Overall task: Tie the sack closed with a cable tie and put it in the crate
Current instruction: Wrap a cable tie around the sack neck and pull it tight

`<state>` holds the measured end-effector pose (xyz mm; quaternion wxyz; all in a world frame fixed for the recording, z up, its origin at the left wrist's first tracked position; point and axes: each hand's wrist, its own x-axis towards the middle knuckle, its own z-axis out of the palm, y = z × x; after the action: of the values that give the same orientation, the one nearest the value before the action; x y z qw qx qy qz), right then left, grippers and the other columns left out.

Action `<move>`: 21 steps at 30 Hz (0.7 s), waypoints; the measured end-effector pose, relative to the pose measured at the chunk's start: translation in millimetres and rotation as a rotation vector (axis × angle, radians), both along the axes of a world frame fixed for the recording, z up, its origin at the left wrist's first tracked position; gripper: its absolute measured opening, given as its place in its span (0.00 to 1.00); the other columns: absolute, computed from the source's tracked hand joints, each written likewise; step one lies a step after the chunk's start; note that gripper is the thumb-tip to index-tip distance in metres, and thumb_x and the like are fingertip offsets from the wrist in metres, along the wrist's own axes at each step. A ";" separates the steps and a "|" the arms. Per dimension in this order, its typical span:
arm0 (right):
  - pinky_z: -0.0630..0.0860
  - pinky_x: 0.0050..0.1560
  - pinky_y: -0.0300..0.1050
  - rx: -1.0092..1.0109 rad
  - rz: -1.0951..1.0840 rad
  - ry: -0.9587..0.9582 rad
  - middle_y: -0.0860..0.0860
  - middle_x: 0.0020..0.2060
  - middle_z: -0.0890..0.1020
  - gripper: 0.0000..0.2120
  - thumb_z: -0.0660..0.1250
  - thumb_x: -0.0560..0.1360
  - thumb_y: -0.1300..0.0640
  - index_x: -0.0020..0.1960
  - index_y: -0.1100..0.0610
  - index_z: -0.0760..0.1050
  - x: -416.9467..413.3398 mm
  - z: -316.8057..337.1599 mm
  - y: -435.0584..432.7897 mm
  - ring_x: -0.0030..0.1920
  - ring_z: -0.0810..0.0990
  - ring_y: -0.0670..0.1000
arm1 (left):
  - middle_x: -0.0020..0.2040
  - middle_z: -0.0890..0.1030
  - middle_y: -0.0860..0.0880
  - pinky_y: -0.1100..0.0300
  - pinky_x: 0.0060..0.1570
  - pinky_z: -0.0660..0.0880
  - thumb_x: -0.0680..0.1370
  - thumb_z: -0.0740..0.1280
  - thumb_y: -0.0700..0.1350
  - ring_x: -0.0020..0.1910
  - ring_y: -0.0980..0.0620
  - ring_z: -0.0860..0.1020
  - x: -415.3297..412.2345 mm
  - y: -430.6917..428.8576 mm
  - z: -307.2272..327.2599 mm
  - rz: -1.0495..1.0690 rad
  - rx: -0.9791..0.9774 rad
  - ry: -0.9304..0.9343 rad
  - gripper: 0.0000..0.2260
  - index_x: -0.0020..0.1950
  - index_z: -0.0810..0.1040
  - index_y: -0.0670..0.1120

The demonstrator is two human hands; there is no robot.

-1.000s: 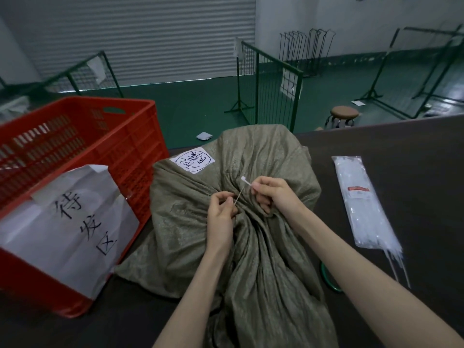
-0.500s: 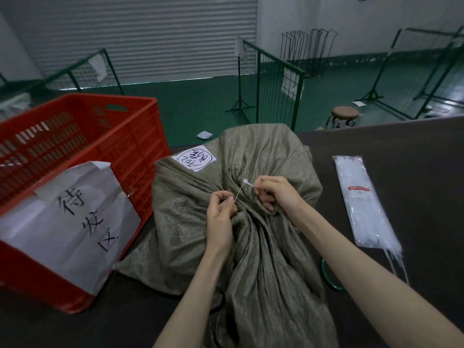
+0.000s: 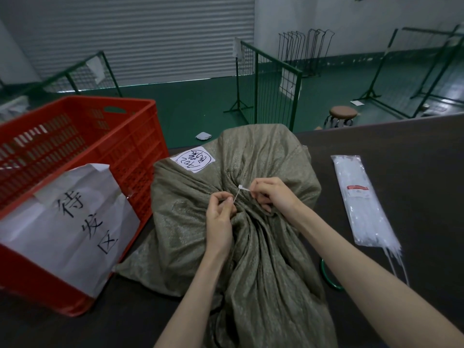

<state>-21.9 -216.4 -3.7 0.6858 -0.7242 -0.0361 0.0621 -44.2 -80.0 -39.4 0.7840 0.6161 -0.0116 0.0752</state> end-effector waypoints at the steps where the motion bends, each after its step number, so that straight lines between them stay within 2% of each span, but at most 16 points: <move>1: 0.58 0.18 0.34 -0.010 0.000 -0.001 0.44 0.16 0.65 0.15 0.56 0.74 0.69 0.31 0.60 0.69 -0.3 -0.1 0.4 0.18 0.59 0.42 | 0.33 0.70 0.49 0.71 0.33 0.69 0.79 0.58 0.33 0.31 0.58 0.69 -0.2 -0.1 -0.2 0.001 -0.003 0.004 0.10 0.43 0.70 0.46; 6: 0.58 0.18 0.35 -0.080 0.009 -0.009 0.45 0.17 0.64 0.14 0.58 0.74 0.67 0.31 0.59 0.70 0.1 -3.3 3.5 0.19 0.60 0.42 | 0.33 0.69 0.49 0.69 0.32 0.68 0.80 0.59 0.34 0.30 0.58 0.69 -0.5 0.2 -0.1 -0.006 -0.001 0.014 0.09 0.44 0.70 0.46; 10: 0.59 0.18 0.34 -0.070 0.017 -0.025 0.51 0.21 0.65 0.13 0.58 0.74 0.67 0.32 0.60 0.70 -0.6 -2.3 3.1 0.19 0.60 0.43 | 0.33 0.70 0.49 0.71 0.32 0.68 0.80 0.59 0.34 0.30 0.59 0.68 -0.3 0.0 -0.5 -0.006 -0.010 0.011 0.08 0.44 0.70 0.46; 15: 0.60 0.18 0.34 0.054 -0.009 -0.084 0.45 0.17 0.63 0.16 0.61 0.78 0.57 0.32 0.60 0.70 -1.4 -2.8 -2.1 0.18 0.58 0.43 | 0.32 0.70 0.50 0.71 0.34 0.69 0.79 0.60 0.34 0.29 0.64 0.70 -1.4 0.6 -3.7 0.010 0.008 -0.015 0.08 0.45 0.72 0.46; 21: 0.60 0.18 0.33 0.037 0.041 -0.097 0.46 0.17 0.63 0.16 0.59 0.79 0.58 0.34 0.60 0.71 -0.1 -4.7 -6.0 0.17 0.59 0.43 | 0.35 0.74 0.51 0.71 0.36 0.68 0.79 0.60 0.34 0.31 0.63 0.69 -0.5 1.8 -5.2 0.001 0.055 -0.058 0.11 0.43 0.76 0.47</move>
<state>-22.0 -222.4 -8.4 0.6950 -0.7128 -0.0852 0.0405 -44.7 -78.2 -44.6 0.7659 0.6352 -0.0358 0.0932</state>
